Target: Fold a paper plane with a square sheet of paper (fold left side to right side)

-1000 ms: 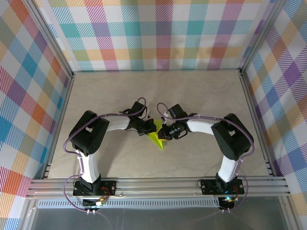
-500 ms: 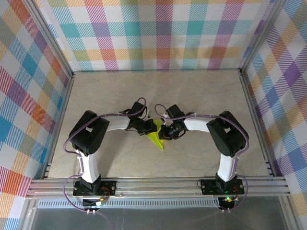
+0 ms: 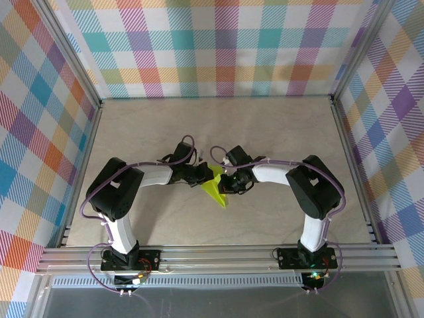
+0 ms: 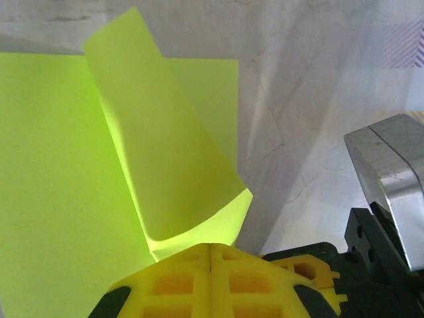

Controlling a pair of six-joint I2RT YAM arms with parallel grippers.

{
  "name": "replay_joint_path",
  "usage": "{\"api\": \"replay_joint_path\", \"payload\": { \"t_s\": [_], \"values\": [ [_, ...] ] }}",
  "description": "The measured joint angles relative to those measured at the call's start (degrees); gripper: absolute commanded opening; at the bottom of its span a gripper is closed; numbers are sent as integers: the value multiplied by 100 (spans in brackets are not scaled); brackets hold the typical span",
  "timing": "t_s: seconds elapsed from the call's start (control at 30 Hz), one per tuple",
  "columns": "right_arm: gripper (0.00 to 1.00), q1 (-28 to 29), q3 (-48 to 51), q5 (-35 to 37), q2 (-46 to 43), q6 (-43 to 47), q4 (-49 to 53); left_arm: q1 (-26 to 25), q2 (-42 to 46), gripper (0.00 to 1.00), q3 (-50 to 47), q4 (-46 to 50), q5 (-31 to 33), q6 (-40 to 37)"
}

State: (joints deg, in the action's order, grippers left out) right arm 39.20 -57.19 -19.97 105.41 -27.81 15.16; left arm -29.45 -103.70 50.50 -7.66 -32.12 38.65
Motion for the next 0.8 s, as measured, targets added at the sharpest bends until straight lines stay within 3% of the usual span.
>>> {"api": "replay_joint_path", "payload": {
  "t_s": [0.8],
  "values": [
    [0, 254, -192, 649, 20, 177, 398, -90, -345, 1, 214, 201, 221, -254]
  ]
}}
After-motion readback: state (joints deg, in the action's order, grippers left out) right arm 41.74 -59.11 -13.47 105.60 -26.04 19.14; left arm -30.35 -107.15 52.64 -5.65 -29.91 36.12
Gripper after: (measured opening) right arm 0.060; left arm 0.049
